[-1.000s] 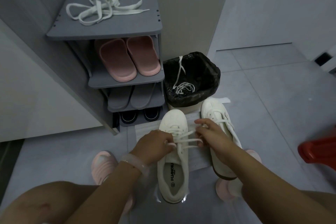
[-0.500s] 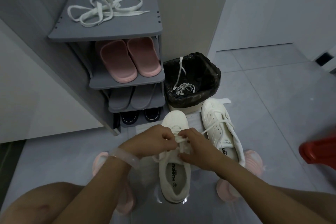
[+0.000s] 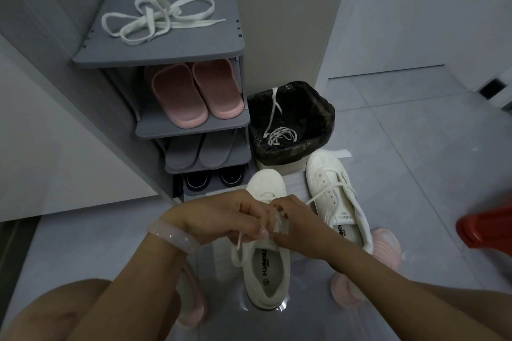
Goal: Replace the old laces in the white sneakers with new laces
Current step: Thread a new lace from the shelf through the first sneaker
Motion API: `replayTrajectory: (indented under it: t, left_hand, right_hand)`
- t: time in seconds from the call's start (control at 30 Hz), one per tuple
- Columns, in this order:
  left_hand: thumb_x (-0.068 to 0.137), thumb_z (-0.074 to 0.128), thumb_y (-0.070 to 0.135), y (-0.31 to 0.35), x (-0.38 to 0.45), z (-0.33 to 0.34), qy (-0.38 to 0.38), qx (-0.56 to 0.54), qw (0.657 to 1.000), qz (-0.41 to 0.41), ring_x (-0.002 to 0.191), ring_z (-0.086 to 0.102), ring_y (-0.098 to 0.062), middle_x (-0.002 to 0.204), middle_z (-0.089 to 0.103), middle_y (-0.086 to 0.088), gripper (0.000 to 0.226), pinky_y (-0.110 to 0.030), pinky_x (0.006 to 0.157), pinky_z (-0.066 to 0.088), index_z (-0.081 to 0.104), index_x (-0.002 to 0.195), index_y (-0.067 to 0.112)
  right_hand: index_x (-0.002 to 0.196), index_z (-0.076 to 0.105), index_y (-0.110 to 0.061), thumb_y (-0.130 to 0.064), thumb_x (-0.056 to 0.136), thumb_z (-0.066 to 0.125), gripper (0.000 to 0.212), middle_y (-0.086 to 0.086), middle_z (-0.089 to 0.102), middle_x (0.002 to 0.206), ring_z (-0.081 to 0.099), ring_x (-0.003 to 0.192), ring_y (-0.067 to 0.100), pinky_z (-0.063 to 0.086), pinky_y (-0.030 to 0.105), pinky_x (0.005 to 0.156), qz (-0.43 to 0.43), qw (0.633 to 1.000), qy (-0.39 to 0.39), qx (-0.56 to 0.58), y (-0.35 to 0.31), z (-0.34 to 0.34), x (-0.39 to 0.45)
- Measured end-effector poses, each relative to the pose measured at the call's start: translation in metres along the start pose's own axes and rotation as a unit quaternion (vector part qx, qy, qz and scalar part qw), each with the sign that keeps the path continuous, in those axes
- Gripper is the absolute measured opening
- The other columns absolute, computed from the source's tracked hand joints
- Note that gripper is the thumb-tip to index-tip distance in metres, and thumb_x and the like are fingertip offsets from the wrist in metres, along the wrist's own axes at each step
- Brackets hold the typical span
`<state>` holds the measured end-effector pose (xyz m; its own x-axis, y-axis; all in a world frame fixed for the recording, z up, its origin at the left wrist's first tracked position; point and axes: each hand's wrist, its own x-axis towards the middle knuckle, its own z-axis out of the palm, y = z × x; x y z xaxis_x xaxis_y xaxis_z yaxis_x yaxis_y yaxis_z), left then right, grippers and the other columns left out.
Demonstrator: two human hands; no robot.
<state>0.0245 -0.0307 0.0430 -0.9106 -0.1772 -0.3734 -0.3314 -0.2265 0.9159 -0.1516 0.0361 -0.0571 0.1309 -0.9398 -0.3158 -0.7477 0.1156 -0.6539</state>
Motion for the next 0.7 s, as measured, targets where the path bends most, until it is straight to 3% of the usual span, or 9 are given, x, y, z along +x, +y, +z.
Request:
replayTrajectory:
  t: [0.13, 0.2, 0.27, 0.33, 0.4, 0.5, 0.53, 0.6, 0.7]
  left_hand:
    - [0.07, 0.06, 0.023, -0.003, 0.002, 0.0, -0.044, -0.012, 0.999, 0.0, 0.054, 0.039, -0.004, 0.066, 0.051, 0.011, 0.02, -0.019, 0.05, 0.027, 0.059, 0.05, 0.02]
    - [0.072, 0.06, 0.026, -0.002, 0.003, 0.003, -0.029, -0.022, 0.999, 0.01, 0.054, 0.042, -0.005, 0.07, 0.053, 0.005, 0.018, -0.016, 0.05, 0.029, 0.064, 0.055, 0.021]
    - [0.076, 0.061, 0.024, 0.0, 0.008, 0.006, 0.053, -0.061, 0.995, 0.05, 0.056, 0.052, -0.003, 0.072, 0.06, 0.0, 0.014, -0.013, 0.052, 0.039, 0.069, 0.07, 0.014]
    - [0.08, 0.06, 0.019, -0.001, 0.017, 0.005, 0.182, -0.112, 0.973, 0.089, 0.063, 0.059, -0.007, 0.074, 0.065, -0.001, 0.014, -0.015, 0.059, 0.047, 0.07, 0.08, 0.01]
    - [0.086, 0.056, 0.017, -0.007, 0.028, -0.002, 0.312, -0.106, 0.939, 0.098, 0.08, 0.062, -0.011, 0.082, 0.068, 0.001, 0.015, -0.019, 0.073, 0.049, 0.071, 0.085, 0.017]
    - [0.092, 0.05, 0.011, -0.025, 0.047, -0.01, 0.471, 0.089, 0.877, 0.028, 0.089, 0.057, -0.01, 0.088, 0.063, 0.007, 0.018, -0.015, 0.076, 0.042, 0.066, 0.093, 0.02]
    - [0.092, 0.051, 0.011, -0.033, 0.052, -0.012, 0.477, 0.158, 0.865, 0.0, 0.088, 0.055, -0.01, 0.091, 0.063, 0.006, 0.018, -0.015, 0.073, 0.041, 0.067, 0.098, 0.017]
    - [0.091, 0.052, 0.014, -0.051, 0.061, -0.011, 0.417, 0.26, 0.87, -0.052, 0.089, 0.054, -0.01, 0.102, 0.062, 0.001, 0.021, -0.017, 0.076, 0.038, 0.065, 0.107, 0.013]
    - [0.088, 0.047, 0.028, -0.072, 0.079, 0.003, 0.324, 0.377, 0.862, -0.102, 0.109, 0.051, -0.023, 0.118, 0.055, -0.005, 0.035, -0.029, 0.092, 0.04, 0.061, 0.116, 0.014]
  right_hand:
    - [0.131, 0.042, -0.023, -0.033, 0.079, 0.068, 0.059, -0.003, 0.041, 0.128, 0.043, 0.116, 0.015, 0.041, 0.033, 0.096, 0.008, 1.0, -0.004, -0.004, 0.0, 0.0, 0.0]
    - [0.13, 0.044, -0.029, -0.038, 0.077, 0.066, 0.058, -0.007, 0.042, 0.128, 0.041, 0.121, 0.016, 0.039, 0.037, 0.099, -0.011, 0.999, -0.009, -0.05, -0.006, 0.0, -0.001]
    - [0.119, 0.052, -0.031, -0.037, 0.076, 0.068, 0.046, -0.009, 0.051, 0.12, 0.047, 0.115, 0.013, 0.042, 0.036, 0.098, -0.055, 0.998, -0.012, -0.001, -0.016, -0.004, -0.005]
    - [0.094, 0.06, -0.029, -0.022, 0.082, 0.067, 0.015, -0.008, 0.062, 0.1, 0.059, 0.096, 0.009, 0.048, 0.024, 0.089, -0.047, 0.987, -0.036, 0.148, -0.037, -0.019, -0.016]
    - [0.075, 0.061, -0.023, -0.009, 0.088, 0.059, 0.02, 0.001, 0.064, 0.077, 0.062, 0.071, 0.01, 0.051, 0.019, 0.071, -0.026, 0.949, -0.029, 0.314, -0.051, -0.038, -0.026]
    - [0.066, 0.06, -0.023, -0.006, 0.092, 0.05, 0.032, -0.01, 0.049, 0.049, 0.045, 0.044, 0.004, 0.037, 0.022, 0.056, -0.001, 0.885, 0.125, 0.449, -0.047, -0.071, -0.032]
    - [0.067, 0.059, -0.022, -0.006, 0.093, 0.048, 0.032, -0.011, 0.042, 0.044, 0.038, 0.04, 0.003, 0.032, 0.024, 0.055, 0.007, 0.859, 0.171, 0.483, -0.041, -0.084, -0.032]
    - [0.074, 0.056, -0.016, -0.006, 0.094, 0.045, 0.025, -0.012, 0.031, 0.04, 0.026, 0.036, 0.004, 0.028, 0.026, 0.054, 0.033, 0.82, 0.249, 0.514, -0.024, -0.11, -0.034]
    - [0.077, 0.057, -0.015, -0.01, 0.095, 0.046, 0.022, -0.007, 0.033, 0.042, 0.027, 0.036, 0.006, 0.032, 0.022, 0.047, 0.103, 0.827, 0.315, 0.453, 0.0, -0.137, -0.042]
